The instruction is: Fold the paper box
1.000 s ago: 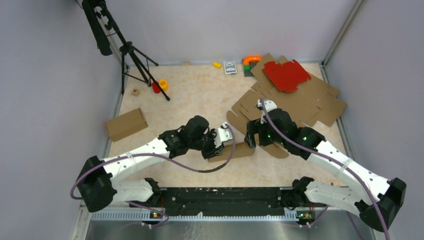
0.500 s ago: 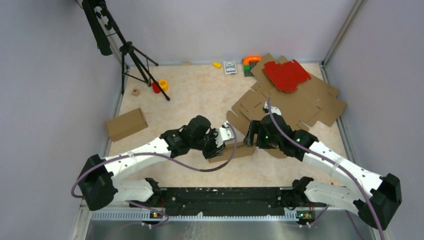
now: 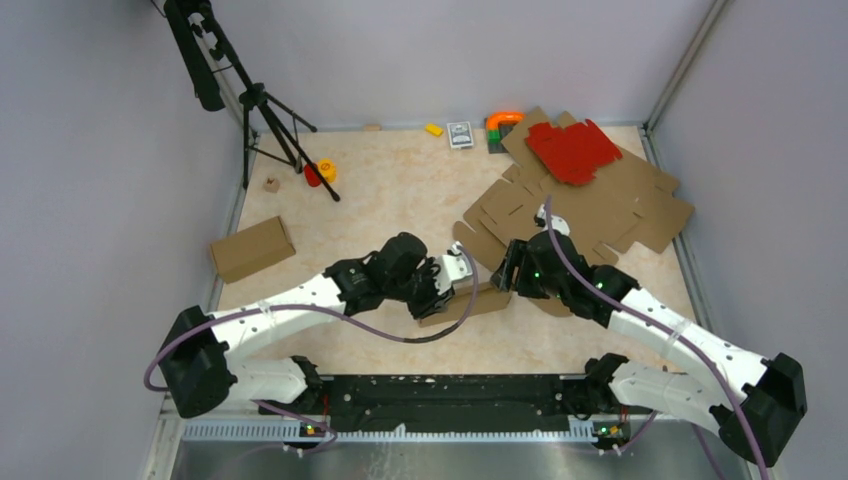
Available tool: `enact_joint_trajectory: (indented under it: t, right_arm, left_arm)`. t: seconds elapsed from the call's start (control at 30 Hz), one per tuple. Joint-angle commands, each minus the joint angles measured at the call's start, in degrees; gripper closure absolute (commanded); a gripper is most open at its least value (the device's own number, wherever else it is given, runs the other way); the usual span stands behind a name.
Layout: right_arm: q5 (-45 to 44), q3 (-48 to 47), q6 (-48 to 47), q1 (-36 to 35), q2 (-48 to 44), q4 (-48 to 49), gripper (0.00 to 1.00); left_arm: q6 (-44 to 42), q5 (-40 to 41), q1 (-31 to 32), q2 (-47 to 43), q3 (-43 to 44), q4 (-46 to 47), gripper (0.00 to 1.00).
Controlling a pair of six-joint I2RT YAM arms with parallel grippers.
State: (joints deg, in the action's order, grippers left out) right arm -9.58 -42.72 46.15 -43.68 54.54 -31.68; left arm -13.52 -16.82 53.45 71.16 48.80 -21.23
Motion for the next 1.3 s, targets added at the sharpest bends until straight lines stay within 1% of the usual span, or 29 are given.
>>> enact_joint_trajectory:
  t: [0.0,0.03,0.17,0.23,0.27,0.4,0.47,0.57,0.67,0.8,0.9,1.1,1.2,1.27]
  right_arm:
    - [2.03,0.62,1.71,0.0,-0.96,2.89,0.39]
    - [2.2,0.58,1.95,0.0,-0.96,2.87,0.37]
    - [2.22,0.02,2.88,0.0,-0.58,1.34,0.22]
    - [2.08,0.36,4.25,0.0,-0.99,1.24,0.2]
    - [2.17,0.81,5.2,0.0,-1.45,1.78,0.21]
    - [2.66,3.54,8.74,0.0,-3.55,4.98,0.29]
    - [2.73,4.23,9.38,0.0,-3.69,6.05,0.33]
    - [2.0,4.35,9.28,0.02,-3.13,6.18,0.39]
    - [1.52,3.94,8.41,-0.04,-2.28,5.89,0.41]
    - [0.9,3.85,7.51,0.0,-1.78,5.84,0.44]
    - [1.0,3.87,7.31,0.0,-1.62,6.07,0.45]
    - [0.65,3.48,6.85,0.0,-1.49,5.99,0.46]
    - [0.76,3.36,6.71,0.0,-1.3,6.15,0.46]
    - [0.63,3.07,6.57,0.0,-1.07,6.1,0.46]
  left_arm:
    - [2.14,1.56,1.1,3.55,-0.48,-4.86,0.72]
    - [2.57,2.19,1.08,3.82,-0.31,-4.95,0.73]
    - [4.62,5.24,1.13,5.59,1.2,-5.83,0.8]
    - [6.06,6.65,1.13,6.33,1.7,-6.26,0.82]
    - [6.68,6.89,1.06,6.48,1.74,-6.25,0.83]
    - [8.37,7.38,1.24,6.5,1.31,-5.23,0.83]
    - [8.82,7.39,1.31,6.54,1.45,-5.22,0.81]
    - [8.78,6.53,1.51,6.46,2.0,-5.27,0.72]
    - [7.85,4.73,1.6,6.79,2.99,-6.26,0.63]
    - [5.53,2.0,1.65,9.61,6.13,-9.52,0.55]
    - [4.6,1.64,1.81,12.16,8.19,-11.61,0.53]
    - [5.15,3.9,2.02,14.56,9.15,-12.96,0.52]
    - [5.65,4.58,2.17,14.86,8.96,-12.68,0.53]
    - [5.94,5.17,2.27,14.61,8.57,-12.07,0.56]
